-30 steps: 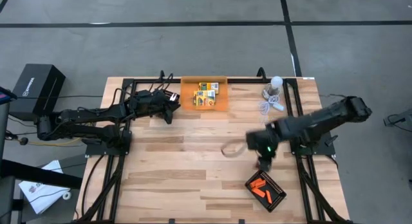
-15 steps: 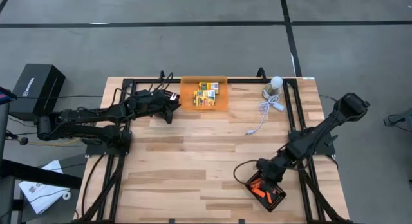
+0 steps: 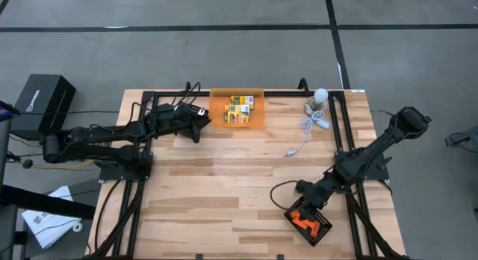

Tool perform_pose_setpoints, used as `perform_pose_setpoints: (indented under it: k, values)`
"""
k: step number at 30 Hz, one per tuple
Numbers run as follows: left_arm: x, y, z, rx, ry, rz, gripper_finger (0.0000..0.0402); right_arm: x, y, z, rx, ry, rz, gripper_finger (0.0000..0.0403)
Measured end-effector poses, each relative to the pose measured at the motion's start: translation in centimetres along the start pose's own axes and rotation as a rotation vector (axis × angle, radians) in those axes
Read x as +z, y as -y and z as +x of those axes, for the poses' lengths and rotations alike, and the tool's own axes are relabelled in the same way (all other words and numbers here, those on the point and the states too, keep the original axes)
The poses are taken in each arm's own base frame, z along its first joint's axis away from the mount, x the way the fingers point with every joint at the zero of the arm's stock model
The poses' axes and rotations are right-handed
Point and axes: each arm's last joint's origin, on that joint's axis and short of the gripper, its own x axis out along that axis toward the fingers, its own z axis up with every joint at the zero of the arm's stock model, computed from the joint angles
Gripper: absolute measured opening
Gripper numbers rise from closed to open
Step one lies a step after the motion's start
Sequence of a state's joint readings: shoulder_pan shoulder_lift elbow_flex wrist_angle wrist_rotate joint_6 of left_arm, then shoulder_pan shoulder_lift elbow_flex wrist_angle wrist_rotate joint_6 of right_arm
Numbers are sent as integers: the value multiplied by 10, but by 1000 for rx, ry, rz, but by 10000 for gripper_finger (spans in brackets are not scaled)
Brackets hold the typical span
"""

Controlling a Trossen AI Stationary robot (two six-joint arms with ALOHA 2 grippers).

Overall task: Pick & Place School Supplies
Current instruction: Return to Home Position

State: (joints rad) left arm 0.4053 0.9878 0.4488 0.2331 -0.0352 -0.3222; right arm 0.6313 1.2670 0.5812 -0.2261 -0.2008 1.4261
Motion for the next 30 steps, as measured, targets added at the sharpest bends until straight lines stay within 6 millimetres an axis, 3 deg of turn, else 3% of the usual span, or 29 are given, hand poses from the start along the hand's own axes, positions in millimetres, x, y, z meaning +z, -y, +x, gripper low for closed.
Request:
perform_pose_setpoints:
  k: [7, 13, 17, 22, 25, 30]
  values:
    - [13, 4, -7, -44, 109, -152, 90, 11, -8, -14, 108, 93, 108, 260]
    - [31, 9, -34, -124, 253, -343, 90, 23, -26, -39, 346, 202, 28, 260]
    - [50, 14, -67, -222, 432, -365, 90, 31, -28, -51, 389, 282, -192, 260]
    - [60, 15, -110, -257, 622, -193, 90, 35, -31, -62, 469, 284, -173, 260]
    - [61, 15, -129, -265, 703, -130, 90, 45, -48, -83, 692, 441, -296, 260]
    - [53, 16, -136, -401, 671, -176, 90, 49, -70, -129, 1051, 809, -664, 260]
